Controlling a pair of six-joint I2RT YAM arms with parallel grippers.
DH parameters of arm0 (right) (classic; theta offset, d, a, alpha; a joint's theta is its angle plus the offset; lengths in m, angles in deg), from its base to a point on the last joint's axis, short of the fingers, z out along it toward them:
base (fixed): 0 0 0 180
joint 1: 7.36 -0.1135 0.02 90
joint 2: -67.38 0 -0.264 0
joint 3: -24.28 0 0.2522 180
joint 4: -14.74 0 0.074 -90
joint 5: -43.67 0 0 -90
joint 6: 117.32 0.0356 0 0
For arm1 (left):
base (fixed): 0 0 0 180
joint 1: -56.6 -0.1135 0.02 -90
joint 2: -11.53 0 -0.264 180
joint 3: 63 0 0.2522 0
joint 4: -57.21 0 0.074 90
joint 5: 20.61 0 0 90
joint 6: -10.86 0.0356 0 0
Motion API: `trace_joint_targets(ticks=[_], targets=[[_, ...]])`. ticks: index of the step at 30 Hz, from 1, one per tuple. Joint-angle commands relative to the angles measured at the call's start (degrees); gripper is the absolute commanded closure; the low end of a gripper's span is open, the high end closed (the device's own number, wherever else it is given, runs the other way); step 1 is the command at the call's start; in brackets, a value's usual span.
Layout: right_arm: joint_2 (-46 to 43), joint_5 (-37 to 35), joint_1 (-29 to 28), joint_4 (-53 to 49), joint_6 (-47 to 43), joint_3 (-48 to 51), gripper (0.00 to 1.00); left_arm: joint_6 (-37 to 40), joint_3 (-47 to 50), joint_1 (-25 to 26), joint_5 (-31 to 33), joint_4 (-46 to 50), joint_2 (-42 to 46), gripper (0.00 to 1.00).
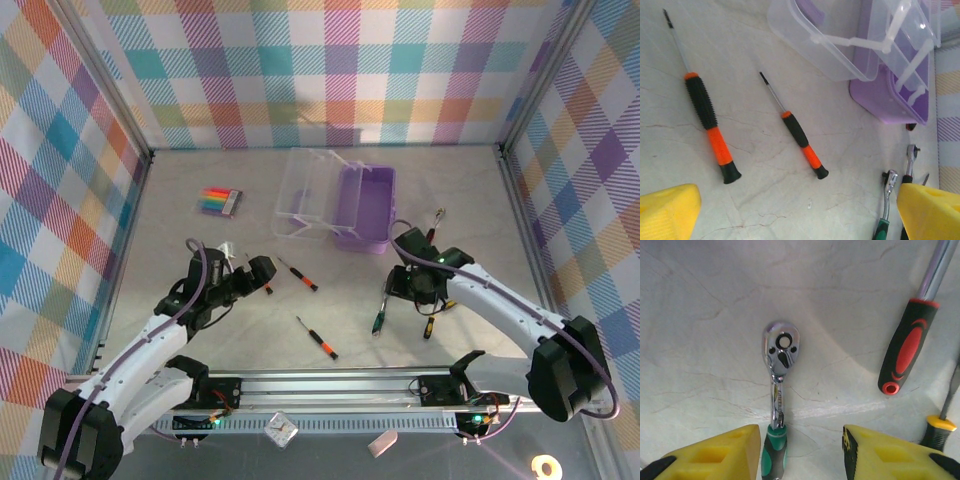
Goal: Pack the tool kit
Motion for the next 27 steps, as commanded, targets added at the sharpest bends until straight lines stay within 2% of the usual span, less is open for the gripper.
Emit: trace_joint_targets(ticks=[1,4,7,10,13,16,23,27], targets=[[1.5,2.4,-0.4,6.8,3.2,4.0,0.53,-2.6,2.2,1.6,-1.7,-6.7,-1.4,0.00],[4.5,3.9,-2.0,10.3,3.9,4.3,0.55,-3.7,3.9,3.3,-2.2,-10.5,-3.5,0.00],[8.3,4.2,-3.2,10.9,4.4,3.4,0.56,-2.0,2.9,4.8,-2.1,-8.9,-4.5,0.00],[11.2,5.3,-3.6,13.3,5.7,3.5,0.56,-1.8,3.4,5.9,-0.9,-9.1,-2.9,0.00],[13.8,2.2,-3.6,12.9,7.5,3.3,0.61,-1.1,2.9,6.1,-0.5,-7.2,-1.2,0.00],[16.3,2.6,-3.6,15.2,8.0,3.2,0.63,-0.9,2.8,6.1,0.1,-5.2,0.6,0.00],[22.3,7.9,-4.1,17.7,6.4,0.5,0.78,-1.5,3.8,6.1,1.2,-3.0,3.4,0.00],[21.4,6.3,-4.5,17.1,5.0,0.0,0.86,-1.9,3.4,6.2,1.2,-2.3,3.4,0.00]])
